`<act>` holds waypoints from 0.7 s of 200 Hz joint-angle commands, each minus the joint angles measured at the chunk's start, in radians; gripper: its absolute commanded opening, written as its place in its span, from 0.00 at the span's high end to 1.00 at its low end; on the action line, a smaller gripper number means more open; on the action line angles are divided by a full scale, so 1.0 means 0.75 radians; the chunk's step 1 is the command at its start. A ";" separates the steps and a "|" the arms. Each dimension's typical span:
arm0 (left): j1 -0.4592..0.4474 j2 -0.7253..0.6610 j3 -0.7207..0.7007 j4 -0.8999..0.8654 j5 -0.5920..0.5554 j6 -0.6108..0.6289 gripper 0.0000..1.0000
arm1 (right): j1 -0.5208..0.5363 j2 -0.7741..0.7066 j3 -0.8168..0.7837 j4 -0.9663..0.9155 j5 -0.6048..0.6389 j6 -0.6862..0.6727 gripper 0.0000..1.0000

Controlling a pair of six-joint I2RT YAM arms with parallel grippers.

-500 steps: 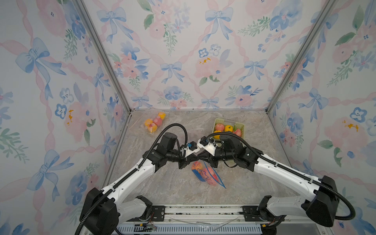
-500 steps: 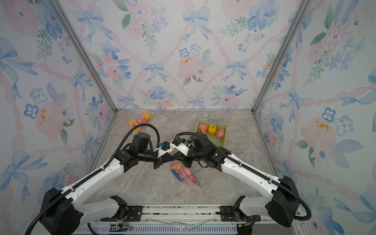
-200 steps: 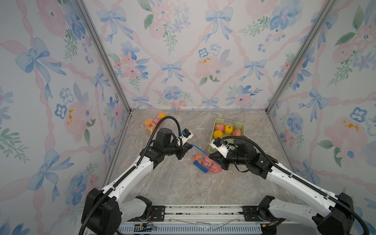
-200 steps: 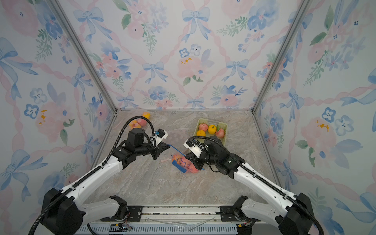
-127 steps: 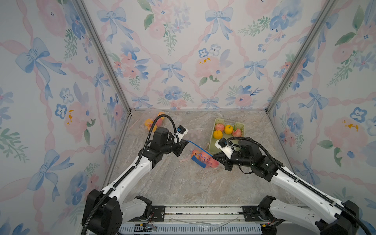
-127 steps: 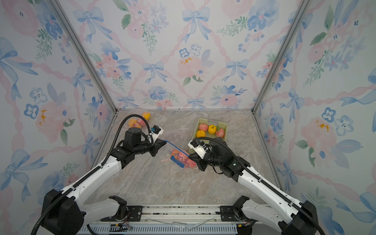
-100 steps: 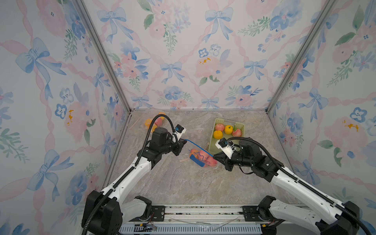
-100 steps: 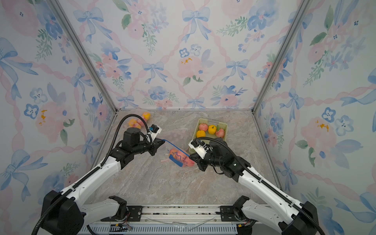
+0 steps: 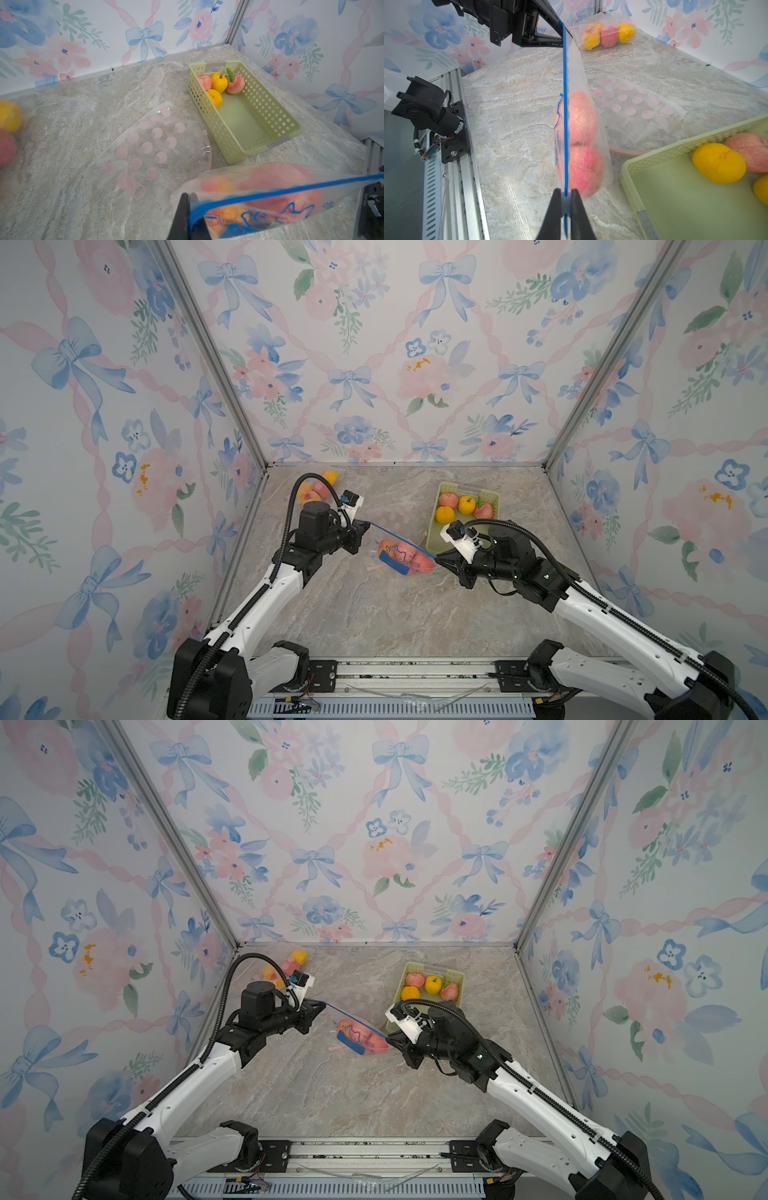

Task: Place the peach in a zip-top bag and seal the zipper
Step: Zip the zipper on the zipper food storage bag, then pick up the zipper food storage bag at the center of the board.

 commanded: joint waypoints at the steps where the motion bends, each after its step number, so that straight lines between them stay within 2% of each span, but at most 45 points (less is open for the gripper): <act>1: 0.048 0.006 0.006 0.076 0.043 -0.050 0.80 | -0.018 0.004 0.004 -0.111 -0.020 0.026 0.96; 7: 0.044 0.000 0.006 0.088 0.095 -0.041 0.68 | -0.018 0.012 0.008 -0.113 -0.026 0.024 0.96; 19: 0.029 -0.025 0.005 0.103 0.140 -0.022 0.57 | -0.018 0.025 0.014 -0.113 -0.033 0.018 0.96; 43: -0.001 -0.099 0.005 0.145 0.165 0.052 0.44 | -0.016 0.047 0.021 -0.110 -0.053 0.009 0.96; 63: -0.059 -0.130 0.009 0.167 0.248 0.170 0.34 | -0.017 0.060 0.025 -0.108 -0.071 0.000 0.96; 98: -0.267 -0.060 0.063 0.042 0.228 0.556 0.27 | -0.013 0.057 0.054 -0.126 -0.134 -0.026 0.96; 126: -0.288 0.073 0.144 -0.042 0.315 0.736 0.26 | 0.000 0.029 0.091 -0.192 -0.154 -0.067 0.96; 140: -0.289 0.150 0.224 -0.163 0.377 0.851 0.24 | 0.006 0.016 0.107 -0.222 -0.156 -0.081 0.96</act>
